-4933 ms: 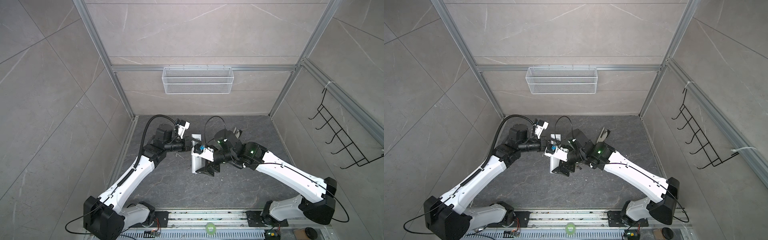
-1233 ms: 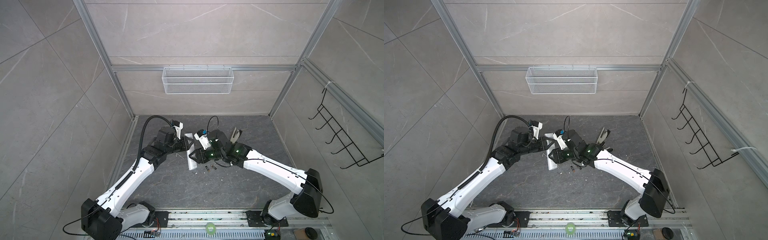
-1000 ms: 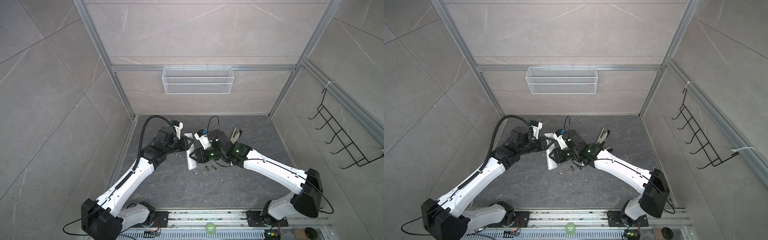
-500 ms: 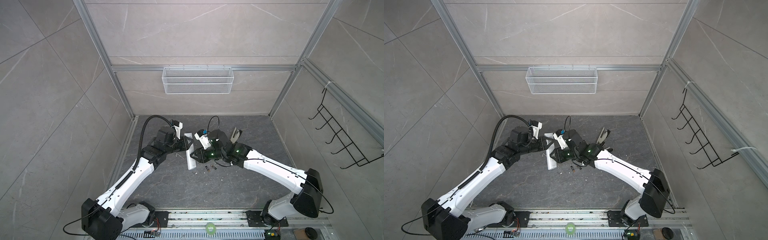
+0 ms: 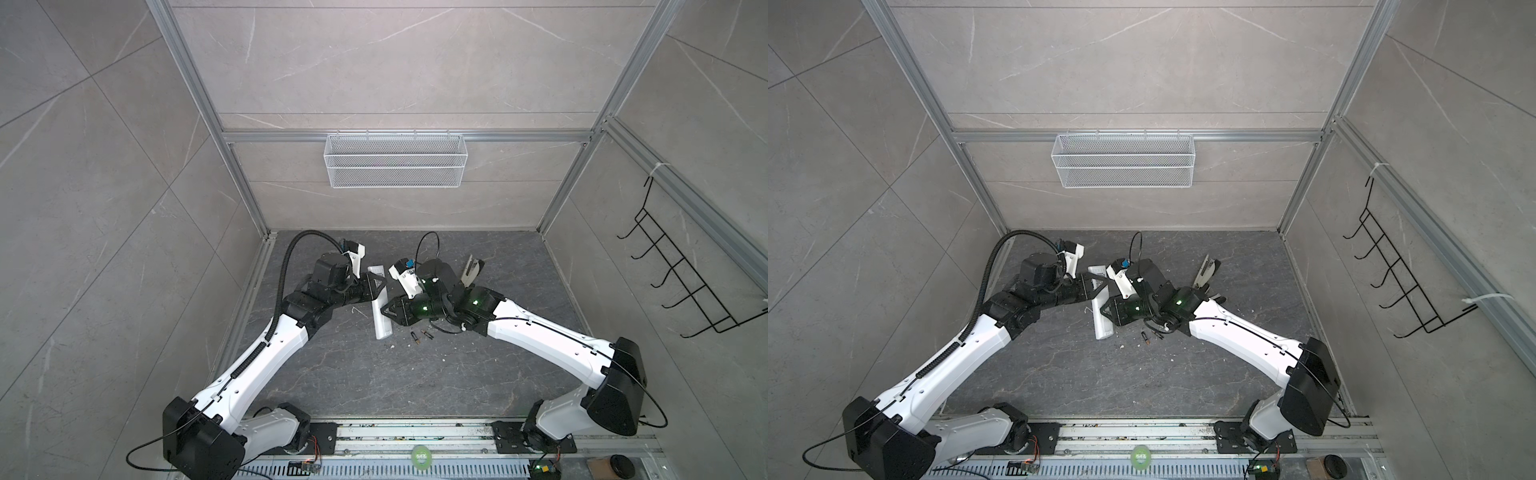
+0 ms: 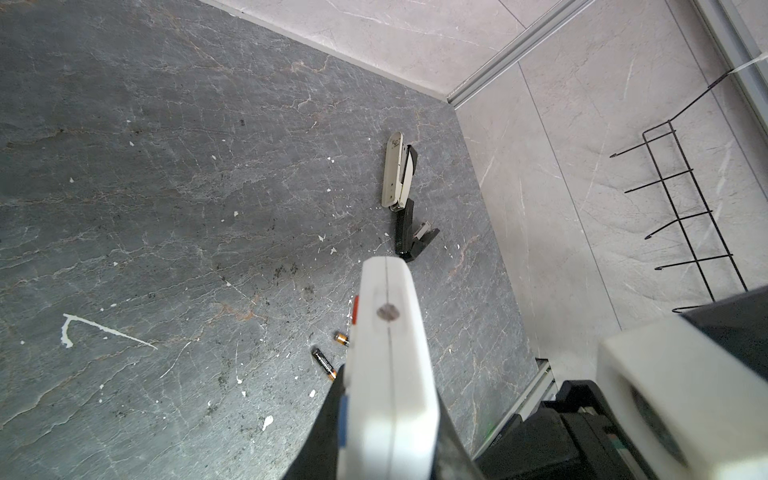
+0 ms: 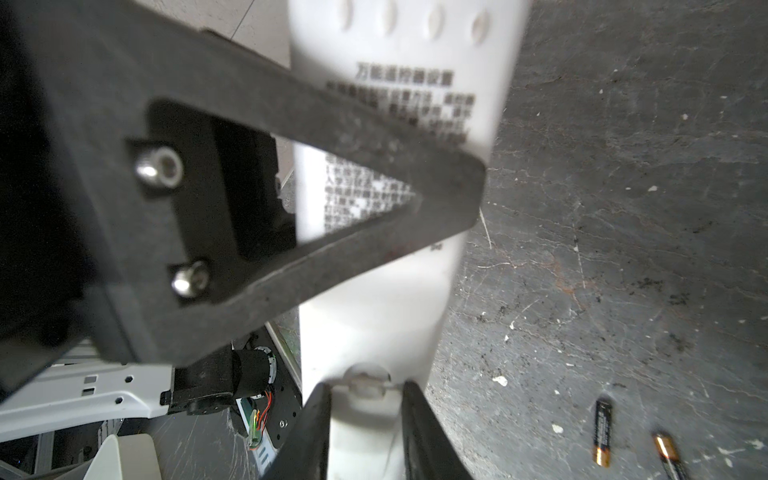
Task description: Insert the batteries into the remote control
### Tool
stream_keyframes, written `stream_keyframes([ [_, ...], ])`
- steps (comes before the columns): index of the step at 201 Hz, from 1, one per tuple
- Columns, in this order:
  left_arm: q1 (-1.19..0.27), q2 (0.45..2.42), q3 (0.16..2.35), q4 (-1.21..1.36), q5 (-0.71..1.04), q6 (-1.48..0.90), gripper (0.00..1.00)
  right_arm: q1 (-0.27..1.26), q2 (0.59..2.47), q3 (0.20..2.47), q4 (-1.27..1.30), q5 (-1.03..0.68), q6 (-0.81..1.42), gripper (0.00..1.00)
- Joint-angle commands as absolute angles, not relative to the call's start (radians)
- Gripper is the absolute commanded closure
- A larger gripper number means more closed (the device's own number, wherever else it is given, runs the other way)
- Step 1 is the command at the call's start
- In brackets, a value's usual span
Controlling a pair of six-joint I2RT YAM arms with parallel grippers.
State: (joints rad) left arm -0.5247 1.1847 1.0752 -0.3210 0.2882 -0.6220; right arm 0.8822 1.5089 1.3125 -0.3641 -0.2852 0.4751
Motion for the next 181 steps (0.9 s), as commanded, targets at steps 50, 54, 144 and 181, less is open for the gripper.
stream_keyframes([
  [50,-0.532,1.174,1.097,-0.244,0.339,-0.652,1.00,0.885,1.472,1.283,-0.329,-0.310,0.444,0.70],
  [54,-0.532,1.174,1.097,-0.244,0.338,-0.652,1.00,0.885,1.470,1.282,-0.328,-0.309,0.444,0.70],
  [144,-0.525,1.166,1.093,-0.258,0.328,-0.644,1.00,0.884,1.442,1.282,-0.328,-0.303,0.432,0.70],
  [181,-0.525,1.166,1.086,-0.259,0.321,-0.639,1.00,0.885,1.431,1.282,-0.327,-0.294,0.427,0.70],
])
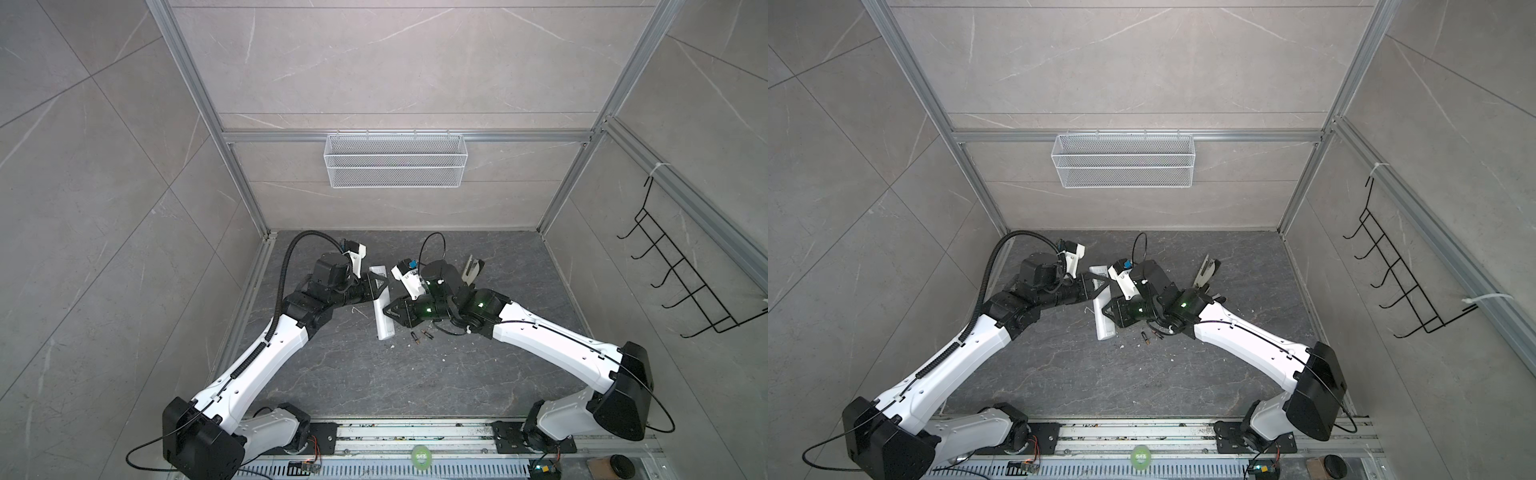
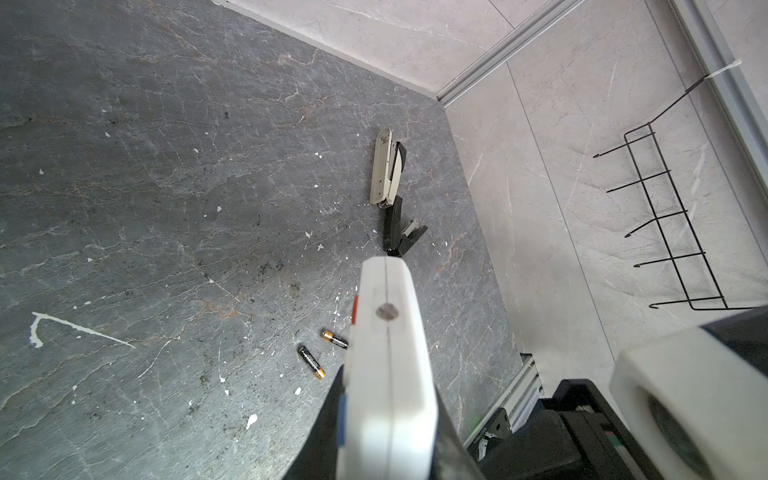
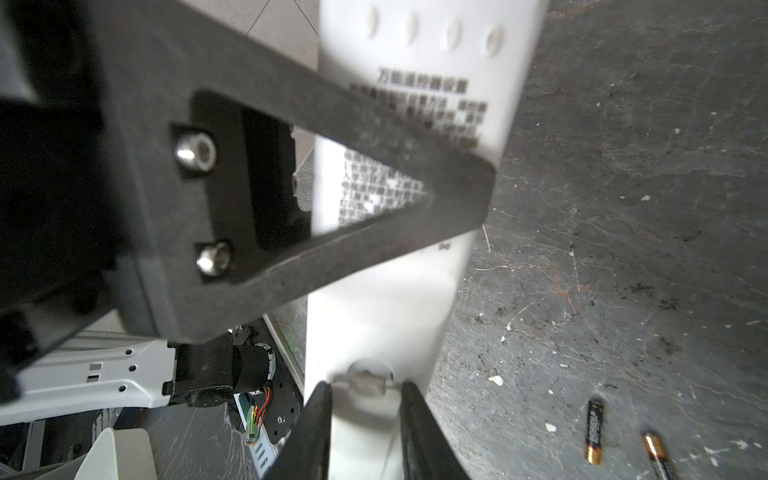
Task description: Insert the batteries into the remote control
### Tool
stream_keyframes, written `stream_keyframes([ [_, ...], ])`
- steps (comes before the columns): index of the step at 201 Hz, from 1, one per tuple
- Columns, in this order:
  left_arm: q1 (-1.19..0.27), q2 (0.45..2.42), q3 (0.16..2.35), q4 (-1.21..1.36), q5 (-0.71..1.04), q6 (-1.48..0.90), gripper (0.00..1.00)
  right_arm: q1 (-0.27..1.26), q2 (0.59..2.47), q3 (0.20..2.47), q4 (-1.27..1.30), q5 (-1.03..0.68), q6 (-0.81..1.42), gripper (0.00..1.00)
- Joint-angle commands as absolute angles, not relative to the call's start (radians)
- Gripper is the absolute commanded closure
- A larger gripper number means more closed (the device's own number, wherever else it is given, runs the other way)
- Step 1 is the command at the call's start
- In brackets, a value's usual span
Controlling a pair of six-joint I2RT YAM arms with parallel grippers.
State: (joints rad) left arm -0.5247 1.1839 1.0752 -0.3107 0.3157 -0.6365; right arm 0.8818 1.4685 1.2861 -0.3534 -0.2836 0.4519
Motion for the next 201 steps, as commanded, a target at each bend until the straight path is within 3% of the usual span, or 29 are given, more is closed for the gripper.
stream_keyframes([
  [1,-0.525,1.166,1.085,-0.259,0.321,-0.640,1.00,0.885,1.431,1.282,-0.327,-0.293,0.426,0.70],
  [201,-0.520,1.170,1.068,-0.265,0.311,-0.630,1.00,0.885,1.386,1.244,-0.293,-0.245,0.410,0.70],
])
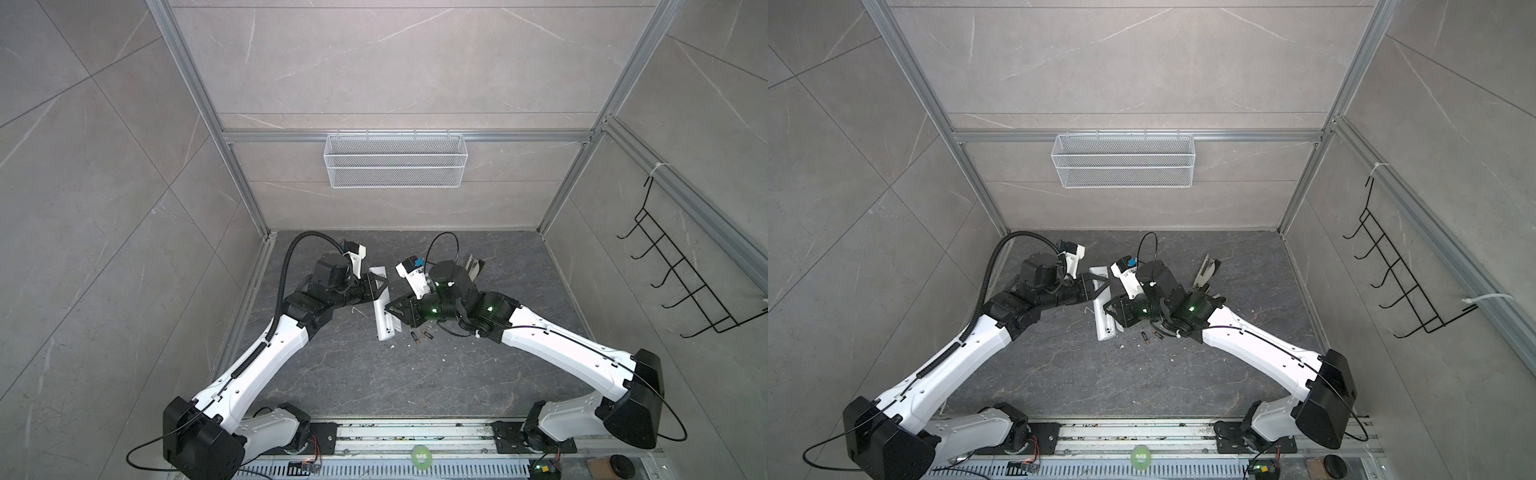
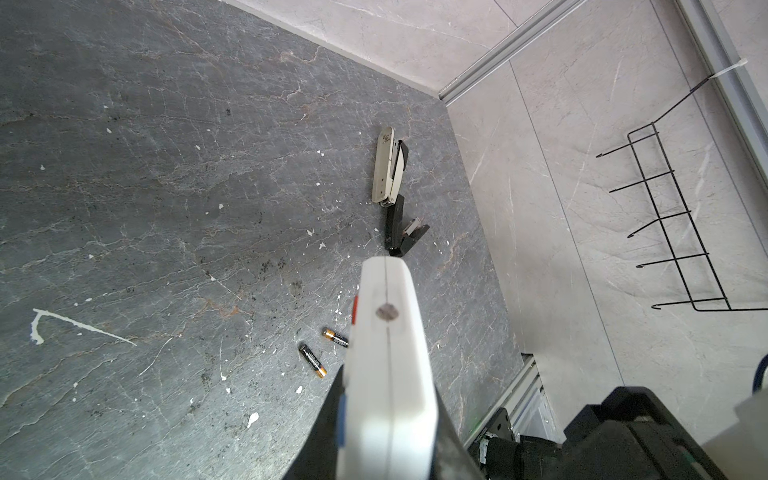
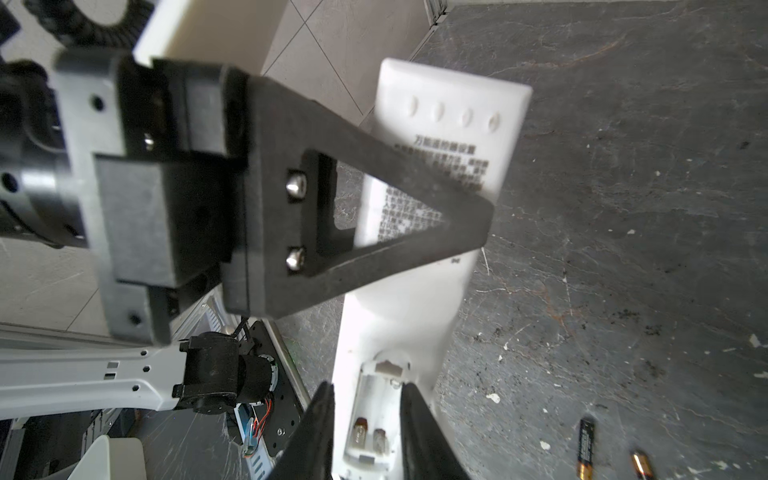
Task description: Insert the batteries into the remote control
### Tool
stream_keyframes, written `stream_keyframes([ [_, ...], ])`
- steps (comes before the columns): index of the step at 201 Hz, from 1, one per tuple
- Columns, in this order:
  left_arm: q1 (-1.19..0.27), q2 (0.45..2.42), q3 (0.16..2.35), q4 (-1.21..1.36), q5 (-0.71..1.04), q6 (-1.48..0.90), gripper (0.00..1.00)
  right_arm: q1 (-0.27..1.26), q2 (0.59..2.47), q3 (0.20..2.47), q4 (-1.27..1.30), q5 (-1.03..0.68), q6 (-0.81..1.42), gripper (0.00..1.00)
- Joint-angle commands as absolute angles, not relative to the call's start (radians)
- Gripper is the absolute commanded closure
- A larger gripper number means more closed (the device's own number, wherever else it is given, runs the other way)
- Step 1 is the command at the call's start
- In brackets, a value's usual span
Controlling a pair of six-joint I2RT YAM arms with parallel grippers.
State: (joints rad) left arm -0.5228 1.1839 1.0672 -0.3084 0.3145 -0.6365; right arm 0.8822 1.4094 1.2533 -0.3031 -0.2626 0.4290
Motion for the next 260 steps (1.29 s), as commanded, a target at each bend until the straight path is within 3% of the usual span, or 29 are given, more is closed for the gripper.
stream_keyframes([
  [1,-0.520,1.170,1.068,-0.264,0.310,-0.630,1.00,0.885,1.386,1.244,-0.294,-0.244,0.410,0.70],
  [66,-0.471,1.169,1.039,-0.267,0.309,-0.614,1.00,0.884,1.344,1.227,-0.367,-0.192,0.394,0.66],
  [147,-0.354,1.115,0.918,-0.210,0.437,-0.577,1.00,0.806,1.300,1.228,-0.745,0.003,0.304,0.59],
  [186,-0.312,1.112,0.874,-0.188,0.535,-0.557,1.00,0.755,1.420,1.265,-0.849,-0.002,0.211,0.58],
  [260,-0.285,1.118,0.829,-0.137,0.621,-0.550,1.00,0.731,1.687,1.313,-0.818,-0.086,0.130,0.62],
])
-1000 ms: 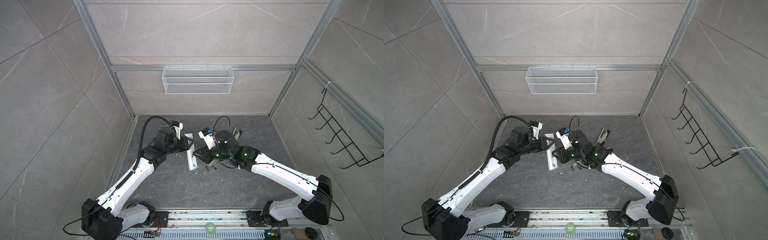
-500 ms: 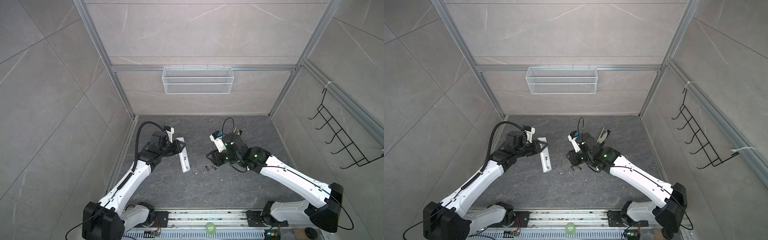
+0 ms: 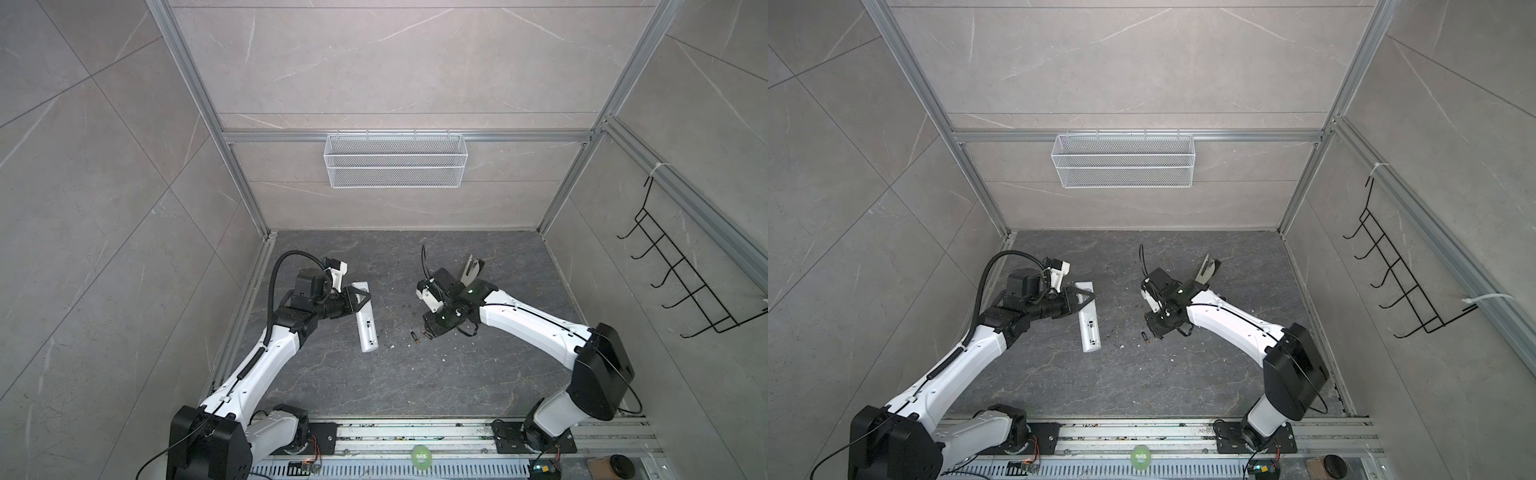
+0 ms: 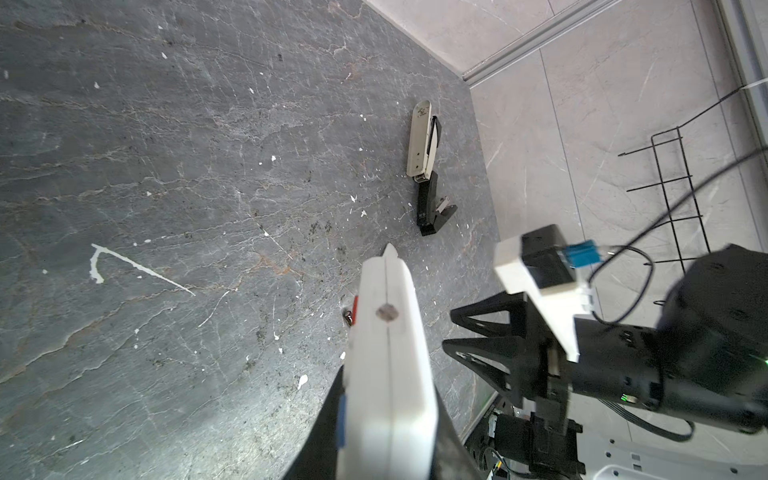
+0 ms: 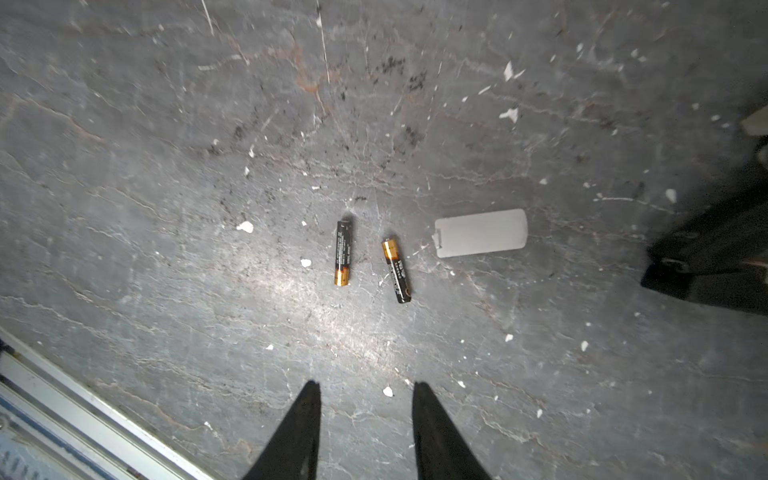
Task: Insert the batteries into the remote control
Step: 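Move the right gripper over the batteries on the table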
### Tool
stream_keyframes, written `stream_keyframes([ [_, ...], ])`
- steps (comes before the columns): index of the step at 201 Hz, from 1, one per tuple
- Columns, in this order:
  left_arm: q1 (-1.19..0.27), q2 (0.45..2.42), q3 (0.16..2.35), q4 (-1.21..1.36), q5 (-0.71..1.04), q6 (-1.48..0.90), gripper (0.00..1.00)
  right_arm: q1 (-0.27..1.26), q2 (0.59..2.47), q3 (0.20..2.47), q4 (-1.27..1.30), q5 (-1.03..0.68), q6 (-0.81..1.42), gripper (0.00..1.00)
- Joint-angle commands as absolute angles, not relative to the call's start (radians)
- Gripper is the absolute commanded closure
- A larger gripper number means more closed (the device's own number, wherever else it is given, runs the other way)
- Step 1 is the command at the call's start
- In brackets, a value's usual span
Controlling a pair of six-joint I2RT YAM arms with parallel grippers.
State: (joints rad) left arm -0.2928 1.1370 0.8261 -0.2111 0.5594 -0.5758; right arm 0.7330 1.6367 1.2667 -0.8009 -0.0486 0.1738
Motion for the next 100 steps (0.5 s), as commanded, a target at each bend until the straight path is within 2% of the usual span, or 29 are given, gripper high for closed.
stream_keyframes([
  [1,-0.286,1.119,0.828,-0.135,0.621,-0.550,1.00,0.732,1.688,1.314,-0.819,-0.088,0.129,0.62],
  [58,-0.272,1.166,0.766,-0.012,0.650,-0.634,1.00,0.734,1.772,1.330,-0.723,-0.197,0.164,0.65],
  [100,-0.242,1.146,0.714,0.021,0.662,-0.667,1.00,0.745,1.850,1.367,-0.722,-0.174,0.181,0.68],
])
